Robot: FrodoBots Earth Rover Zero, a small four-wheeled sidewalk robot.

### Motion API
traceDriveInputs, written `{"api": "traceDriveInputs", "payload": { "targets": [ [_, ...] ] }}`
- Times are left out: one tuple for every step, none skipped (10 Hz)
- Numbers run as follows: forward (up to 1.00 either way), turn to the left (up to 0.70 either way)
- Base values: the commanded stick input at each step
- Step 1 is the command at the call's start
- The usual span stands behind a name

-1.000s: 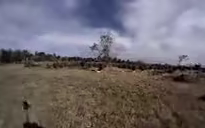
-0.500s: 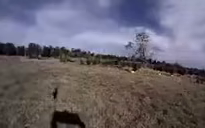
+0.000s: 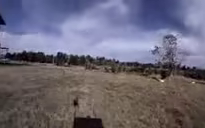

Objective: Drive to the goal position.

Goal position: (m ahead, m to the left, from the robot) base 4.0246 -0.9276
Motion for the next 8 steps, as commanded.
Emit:
{"api": "traceDriveInputs", "payload": {
  "targets": [
    [0.7, 0.0],
    [0.7, 0.0],
    [0.7, 0.0],
    [0.7, 0.0],
    [0.7, 0.0],
    [0.7, 0.06],
    [0.7, 0.21],
    [0.7, 0.27]
  ]
}}
